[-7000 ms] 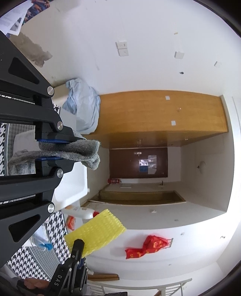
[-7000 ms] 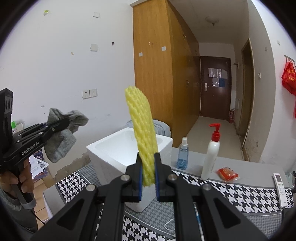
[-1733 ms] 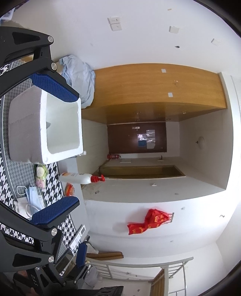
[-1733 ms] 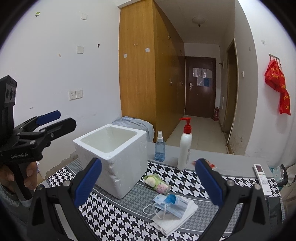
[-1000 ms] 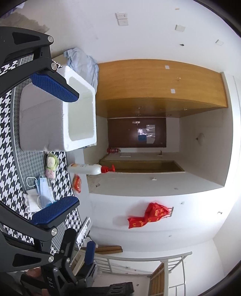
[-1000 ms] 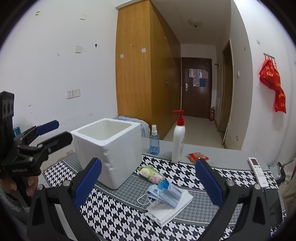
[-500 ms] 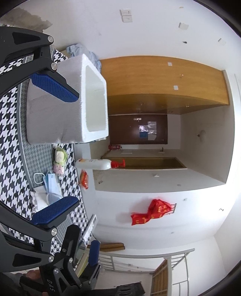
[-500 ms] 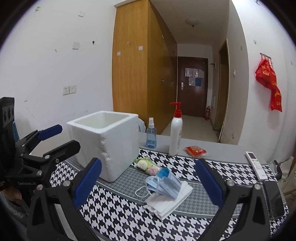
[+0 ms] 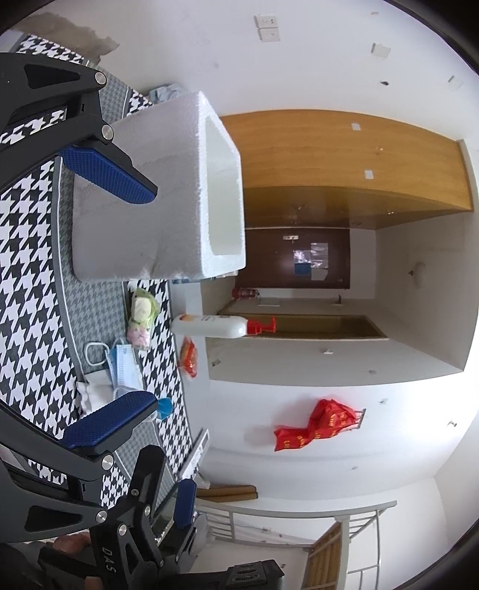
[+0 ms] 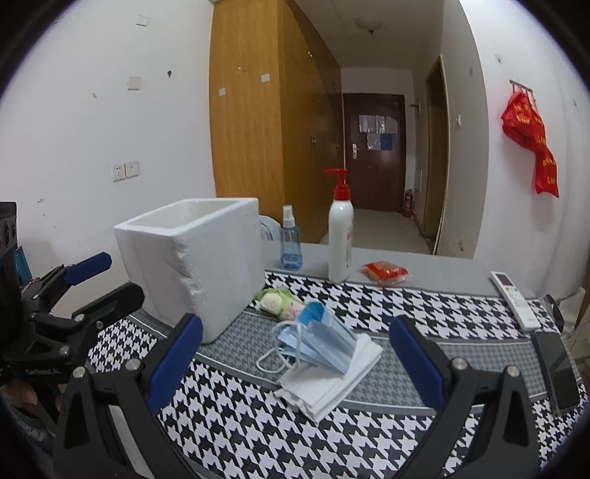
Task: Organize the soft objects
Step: 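Move both tools back toward the masks on the table, then grasp the blue face masks with the right gripper and lift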
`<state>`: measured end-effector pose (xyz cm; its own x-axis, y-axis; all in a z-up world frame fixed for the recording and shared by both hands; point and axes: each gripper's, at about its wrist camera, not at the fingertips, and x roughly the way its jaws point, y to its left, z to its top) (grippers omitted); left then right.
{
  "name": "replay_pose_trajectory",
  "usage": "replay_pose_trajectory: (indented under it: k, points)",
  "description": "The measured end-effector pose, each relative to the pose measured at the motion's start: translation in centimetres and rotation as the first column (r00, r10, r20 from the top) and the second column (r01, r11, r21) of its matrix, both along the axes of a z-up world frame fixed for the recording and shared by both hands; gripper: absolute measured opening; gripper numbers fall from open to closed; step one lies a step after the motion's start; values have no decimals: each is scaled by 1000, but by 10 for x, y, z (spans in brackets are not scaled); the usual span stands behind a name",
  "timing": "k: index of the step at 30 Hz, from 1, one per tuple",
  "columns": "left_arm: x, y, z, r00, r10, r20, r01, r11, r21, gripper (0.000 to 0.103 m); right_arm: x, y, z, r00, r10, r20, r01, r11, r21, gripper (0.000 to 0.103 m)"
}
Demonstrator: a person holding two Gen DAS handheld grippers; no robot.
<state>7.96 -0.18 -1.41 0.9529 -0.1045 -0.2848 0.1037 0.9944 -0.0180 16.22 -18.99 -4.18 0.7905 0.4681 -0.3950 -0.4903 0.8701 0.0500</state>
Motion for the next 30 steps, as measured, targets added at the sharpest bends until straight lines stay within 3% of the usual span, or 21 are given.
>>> replay_pose_trajectory:
  k: [15, 20, 22, 24, 30]
  points:
    - [23, -17, -22, 993, -53, -107, 54, 999, 3, 102, 33, -7, -28, 990, -39, -133, 36, 999, -25, 101]
    - [32, -23, -33, 985, -66, -157, 66, 998, -1, 102, 48, -10, -36, 978, -43, -202, 43, 999, -1, 93]
    - [37, -25, -38, 981, -72, -180, 74, 997, 2, 102, 54, -10, -39, 973, -26, -229, 30, 999, 12, 76]
    - [40, -26, -41, 979, -70, -191, 71, 997, -2, 102, 59, -9, -41, 969, -34, -246, 35, 999, 3, 68]
    - [48, -26, -44, 974, -75, -214, 74, 997, -9, 102, 69, -1, -43, 966, -37, -256, 29, 999, -32, 68]
